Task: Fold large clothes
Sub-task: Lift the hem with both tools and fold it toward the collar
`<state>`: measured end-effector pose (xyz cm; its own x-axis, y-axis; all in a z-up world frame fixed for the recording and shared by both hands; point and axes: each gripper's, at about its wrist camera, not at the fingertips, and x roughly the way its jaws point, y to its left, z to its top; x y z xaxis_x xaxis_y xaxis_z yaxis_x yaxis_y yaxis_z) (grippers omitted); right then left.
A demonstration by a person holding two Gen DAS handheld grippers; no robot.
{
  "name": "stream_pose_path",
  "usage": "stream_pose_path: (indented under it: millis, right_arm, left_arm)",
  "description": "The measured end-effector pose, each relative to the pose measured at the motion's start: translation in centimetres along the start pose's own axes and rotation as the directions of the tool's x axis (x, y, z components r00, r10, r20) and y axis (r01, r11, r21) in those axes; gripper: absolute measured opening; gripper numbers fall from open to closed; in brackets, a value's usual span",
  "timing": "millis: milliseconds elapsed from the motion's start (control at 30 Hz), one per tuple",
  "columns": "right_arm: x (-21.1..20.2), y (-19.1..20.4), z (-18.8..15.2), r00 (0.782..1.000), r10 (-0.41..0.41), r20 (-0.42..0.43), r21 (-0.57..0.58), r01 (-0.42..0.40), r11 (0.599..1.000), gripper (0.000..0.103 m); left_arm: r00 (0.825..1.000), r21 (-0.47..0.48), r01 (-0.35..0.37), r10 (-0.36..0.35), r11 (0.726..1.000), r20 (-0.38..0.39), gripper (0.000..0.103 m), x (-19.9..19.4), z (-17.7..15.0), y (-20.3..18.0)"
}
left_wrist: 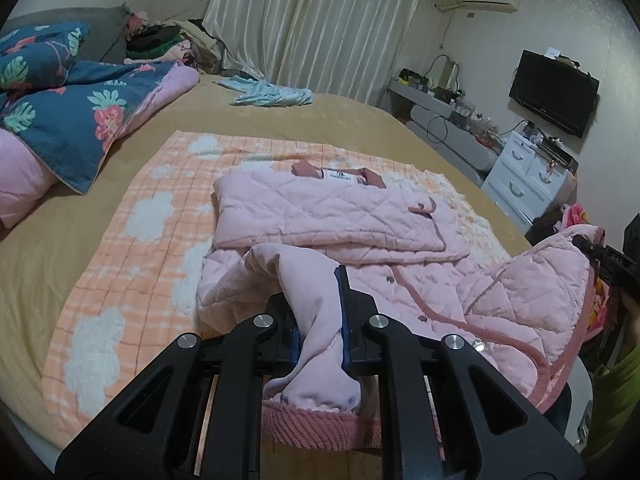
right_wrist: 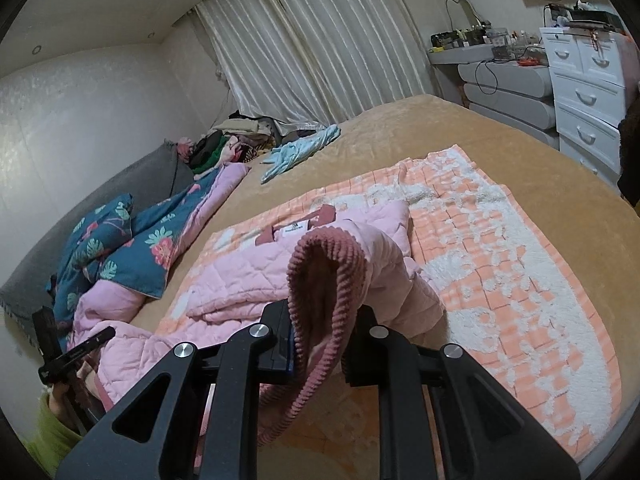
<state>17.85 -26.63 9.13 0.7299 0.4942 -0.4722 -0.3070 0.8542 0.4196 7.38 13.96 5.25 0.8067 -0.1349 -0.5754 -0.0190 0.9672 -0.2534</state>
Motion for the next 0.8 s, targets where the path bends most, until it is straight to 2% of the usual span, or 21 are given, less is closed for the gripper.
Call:
stream_pose_path:
  millis: [400,800]
  right_arm:
    - [0.4,0.6,2.7,0.999,0.021,0.042,0.037,-0.022,0.999,0.015]
    - [2.6,0.7,5.7,0.999,0.025,0.047,0.068,-0.029,0.997,0.015]
  left_arm:
    - [1.000,-0.011,0.001,-0.001,1.000,0.024,0.007,0.2,2.6,-0.1]
    - [0.998,0.009,-0.053,0.053,0.999,0.031,0.007,2.4,6.0,0.2]
